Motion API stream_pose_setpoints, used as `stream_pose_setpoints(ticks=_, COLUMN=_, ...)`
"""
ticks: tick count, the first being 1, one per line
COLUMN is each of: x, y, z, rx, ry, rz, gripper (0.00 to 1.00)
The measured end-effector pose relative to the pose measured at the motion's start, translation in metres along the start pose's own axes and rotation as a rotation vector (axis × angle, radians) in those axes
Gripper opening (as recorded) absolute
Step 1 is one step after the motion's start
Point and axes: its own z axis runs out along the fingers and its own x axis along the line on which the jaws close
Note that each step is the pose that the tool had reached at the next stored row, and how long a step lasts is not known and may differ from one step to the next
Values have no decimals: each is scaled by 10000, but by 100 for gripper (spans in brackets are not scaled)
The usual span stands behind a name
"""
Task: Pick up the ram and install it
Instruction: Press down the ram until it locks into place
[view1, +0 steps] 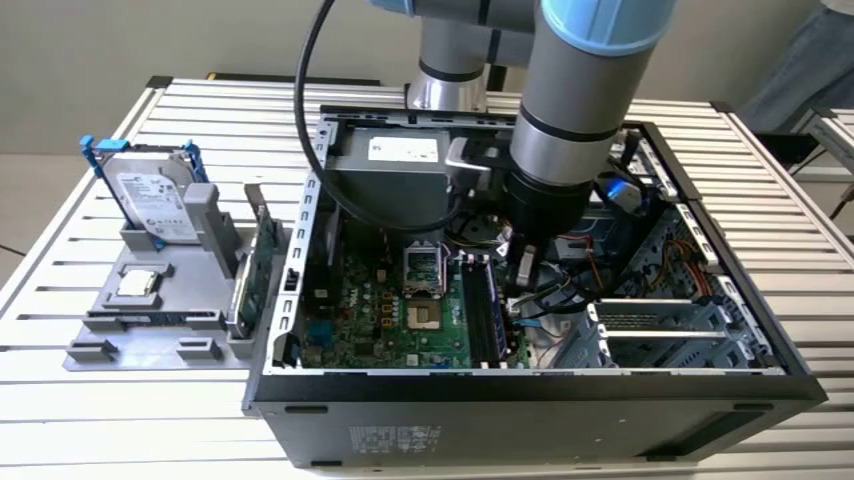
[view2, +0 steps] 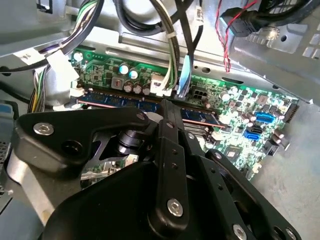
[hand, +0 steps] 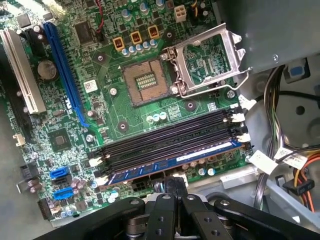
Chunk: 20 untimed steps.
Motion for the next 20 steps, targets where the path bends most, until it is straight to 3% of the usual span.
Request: stream_pose_setpoints(ticks=20, x=-6, y=19, z=23, rx=42, ry=-115, rz=-1887, gripper=0)
